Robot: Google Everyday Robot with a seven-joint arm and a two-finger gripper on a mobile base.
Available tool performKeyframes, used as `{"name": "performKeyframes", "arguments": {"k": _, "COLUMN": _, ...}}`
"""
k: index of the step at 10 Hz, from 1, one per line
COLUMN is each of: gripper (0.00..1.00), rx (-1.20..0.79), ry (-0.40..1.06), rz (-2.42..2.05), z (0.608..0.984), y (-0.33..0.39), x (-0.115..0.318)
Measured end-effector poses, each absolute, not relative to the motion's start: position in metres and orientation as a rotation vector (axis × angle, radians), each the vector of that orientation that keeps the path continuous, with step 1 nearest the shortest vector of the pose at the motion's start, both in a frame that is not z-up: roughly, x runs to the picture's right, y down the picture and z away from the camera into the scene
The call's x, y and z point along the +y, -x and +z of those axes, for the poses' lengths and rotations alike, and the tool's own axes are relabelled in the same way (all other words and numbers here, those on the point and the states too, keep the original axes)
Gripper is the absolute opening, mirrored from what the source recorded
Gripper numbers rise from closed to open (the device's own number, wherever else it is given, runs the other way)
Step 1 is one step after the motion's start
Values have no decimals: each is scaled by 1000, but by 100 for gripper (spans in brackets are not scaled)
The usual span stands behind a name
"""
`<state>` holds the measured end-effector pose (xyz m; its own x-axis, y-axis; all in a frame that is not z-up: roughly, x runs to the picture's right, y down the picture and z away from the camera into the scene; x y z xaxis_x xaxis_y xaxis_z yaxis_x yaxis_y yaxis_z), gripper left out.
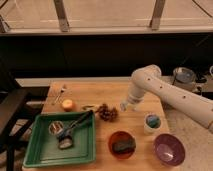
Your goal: Wipe table surface with towel
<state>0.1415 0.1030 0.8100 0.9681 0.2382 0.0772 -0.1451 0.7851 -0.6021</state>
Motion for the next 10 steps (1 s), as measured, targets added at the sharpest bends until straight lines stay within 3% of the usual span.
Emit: {"name": "performKeyframes", "arguments": {"k": 10, "gripper": 0, "rx": -145, "ry": 672, "rz": 229, "z": 828, "y": -144, "x": 113}}
